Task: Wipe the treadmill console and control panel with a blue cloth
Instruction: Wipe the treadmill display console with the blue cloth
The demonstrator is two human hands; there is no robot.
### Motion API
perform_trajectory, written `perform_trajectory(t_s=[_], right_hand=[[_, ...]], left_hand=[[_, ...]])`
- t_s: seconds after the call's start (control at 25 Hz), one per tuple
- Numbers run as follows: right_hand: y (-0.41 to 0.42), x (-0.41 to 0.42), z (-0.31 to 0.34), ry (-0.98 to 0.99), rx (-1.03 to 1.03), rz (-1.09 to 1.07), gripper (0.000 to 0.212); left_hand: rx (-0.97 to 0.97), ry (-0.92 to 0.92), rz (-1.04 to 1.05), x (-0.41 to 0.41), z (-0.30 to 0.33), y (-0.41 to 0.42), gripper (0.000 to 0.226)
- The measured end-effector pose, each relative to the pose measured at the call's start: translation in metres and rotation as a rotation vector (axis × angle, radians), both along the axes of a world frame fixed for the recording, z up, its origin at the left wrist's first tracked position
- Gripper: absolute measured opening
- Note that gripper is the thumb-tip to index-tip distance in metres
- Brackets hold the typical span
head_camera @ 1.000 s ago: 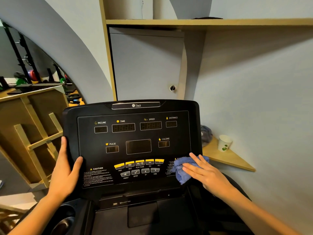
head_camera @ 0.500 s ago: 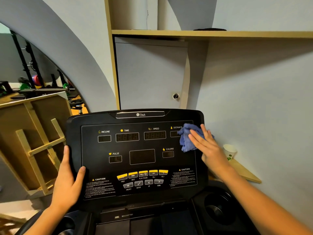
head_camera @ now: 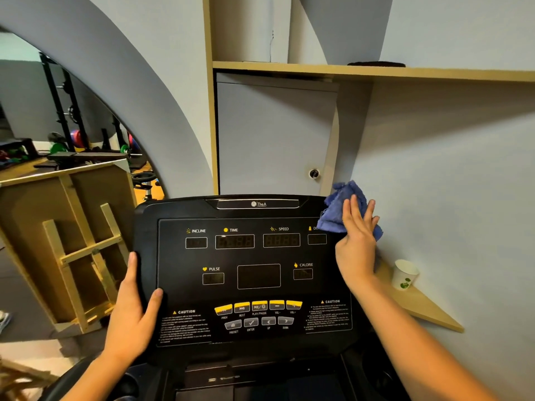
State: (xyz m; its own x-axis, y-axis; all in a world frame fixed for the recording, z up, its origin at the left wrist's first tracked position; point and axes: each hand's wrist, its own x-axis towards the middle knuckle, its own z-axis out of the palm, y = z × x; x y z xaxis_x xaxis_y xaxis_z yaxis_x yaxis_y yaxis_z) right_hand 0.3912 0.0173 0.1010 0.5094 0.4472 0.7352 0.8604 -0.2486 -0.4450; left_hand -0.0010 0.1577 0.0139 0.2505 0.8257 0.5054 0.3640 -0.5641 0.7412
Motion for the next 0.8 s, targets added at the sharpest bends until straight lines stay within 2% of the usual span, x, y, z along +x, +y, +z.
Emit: perform_trajectory(t_s=[0.24,0.8], right_hand=[[0.032,-0.041,0.014,0.132,0.049,-0.122,0.081],[0.107,-0.171,0.016,-0.001,0.069,0.020,0.079]], left_hand=[[-0.048,0.017,-0.018,-0.002,0.003,-0.001,0.082],[-0.061,0.070,-0.055,-0.010,0.005,0.001,0.083]])
